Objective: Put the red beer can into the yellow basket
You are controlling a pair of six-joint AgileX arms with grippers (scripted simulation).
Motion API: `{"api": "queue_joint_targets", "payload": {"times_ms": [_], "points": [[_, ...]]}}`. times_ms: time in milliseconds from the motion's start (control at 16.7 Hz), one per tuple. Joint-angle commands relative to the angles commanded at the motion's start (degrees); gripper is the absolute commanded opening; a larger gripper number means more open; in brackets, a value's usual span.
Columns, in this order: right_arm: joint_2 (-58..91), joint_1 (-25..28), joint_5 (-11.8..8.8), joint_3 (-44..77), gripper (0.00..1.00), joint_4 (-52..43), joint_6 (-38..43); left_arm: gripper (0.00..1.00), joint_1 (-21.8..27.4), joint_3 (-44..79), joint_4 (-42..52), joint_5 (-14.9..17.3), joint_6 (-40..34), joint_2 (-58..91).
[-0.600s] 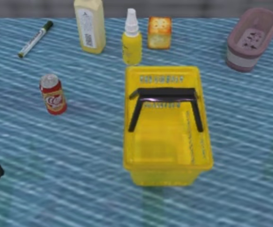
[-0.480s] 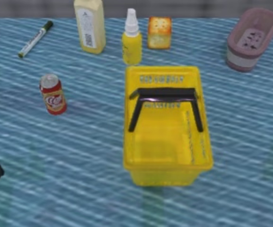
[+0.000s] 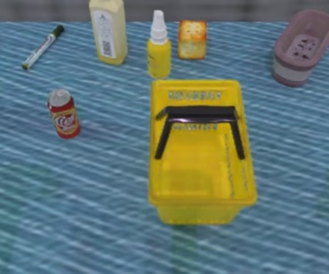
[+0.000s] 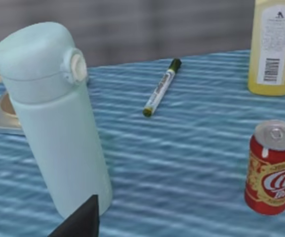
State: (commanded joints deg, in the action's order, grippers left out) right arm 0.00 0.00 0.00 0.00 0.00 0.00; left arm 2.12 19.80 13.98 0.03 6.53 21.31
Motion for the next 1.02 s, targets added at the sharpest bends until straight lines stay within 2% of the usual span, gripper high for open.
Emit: {"api": "queue_joint_targets", "payload": {"times_ms": [720,1020], "points": [[0.0,0.0,0.0,0.0,1.0,0.0,0.0,1.0,6.45,63.29,41.18,0.16,19.31,72.35],[0.0,0.0,0.0,0.0,1.0,0.0,0.0,1.0,8.51,84.85,54.3,0.19,25.6,96.75]]}}
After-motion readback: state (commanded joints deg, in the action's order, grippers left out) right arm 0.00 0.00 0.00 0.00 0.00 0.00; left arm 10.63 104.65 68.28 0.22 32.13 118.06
